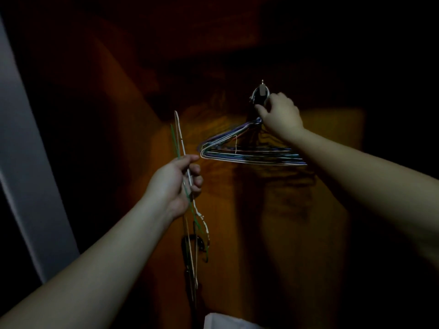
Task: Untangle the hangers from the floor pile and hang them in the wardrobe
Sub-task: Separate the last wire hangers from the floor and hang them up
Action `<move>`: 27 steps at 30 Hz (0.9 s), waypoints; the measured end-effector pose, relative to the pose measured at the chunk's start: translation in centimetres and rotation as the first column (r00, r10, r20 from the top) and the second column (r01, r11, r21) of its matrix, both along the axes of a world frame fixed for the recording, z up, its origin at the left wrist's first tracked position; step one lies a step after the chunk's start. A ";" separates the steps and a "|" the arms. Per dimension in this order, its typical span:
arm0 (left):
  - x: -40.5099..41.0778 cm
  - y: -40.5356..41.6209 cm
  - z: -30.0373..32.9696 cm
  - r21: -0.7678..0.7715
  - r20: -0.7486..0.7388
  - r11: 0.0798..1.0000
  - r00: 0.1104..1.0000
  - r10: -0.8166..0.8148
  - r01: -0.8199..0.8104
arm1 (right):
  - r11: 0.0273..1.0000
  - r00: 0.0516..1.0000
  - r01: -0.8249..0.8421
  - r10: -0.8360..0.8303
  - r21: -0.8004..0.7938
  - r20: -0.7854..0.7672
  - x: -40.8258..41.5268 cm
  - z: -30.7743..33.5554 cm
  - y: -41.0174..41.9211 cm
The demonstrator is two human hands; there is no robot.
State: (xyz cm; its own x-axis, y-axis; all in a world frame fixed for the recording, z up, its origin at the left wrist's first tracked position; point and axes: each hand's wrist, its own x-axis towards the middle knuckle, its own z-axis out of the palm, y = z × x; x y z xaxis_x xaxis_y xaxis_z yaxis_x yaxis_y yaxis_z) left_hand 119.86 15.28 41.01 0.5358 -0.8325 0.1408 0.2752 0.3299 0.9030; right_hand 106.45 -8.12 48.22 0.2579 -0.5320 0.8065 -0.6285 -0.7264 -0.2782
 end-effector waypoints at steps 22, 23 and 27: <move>2.1 0.0 -3.3 0.077 -0.045 0.997 0.999 -0.015 0.018 | 0.271 0.480 -0.573 0.876 0.774 0.049 2.4 -17.0 14.6; 2.2 0.0 -3.4 0.081 -0.053 0.997 0.998 -0.014 0.019 | 0.230 0.471 -0.591 0.876 0.773 0.099 2.4 -17.5 14.9; 2.3 0.1 -3.9 0.072 -0.102 0.997 0.995 -0.019 0.026 | 0.313 0.531 -0.676 0.834 0.668 0.147 1.9 -18.0 15.3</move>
State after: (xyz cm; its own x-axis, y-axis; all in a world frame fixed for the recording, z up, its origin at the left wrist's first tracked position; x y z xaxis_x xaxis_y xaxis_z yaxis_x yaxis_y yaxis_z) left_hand 122.17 15.35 37.14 0.5251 -0.8507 0.0254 0.3729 0.2567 0.8917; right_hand 108.34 7.21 30.24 0.9087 -0.3173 0.2714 0.0147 -0.6252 -0.7803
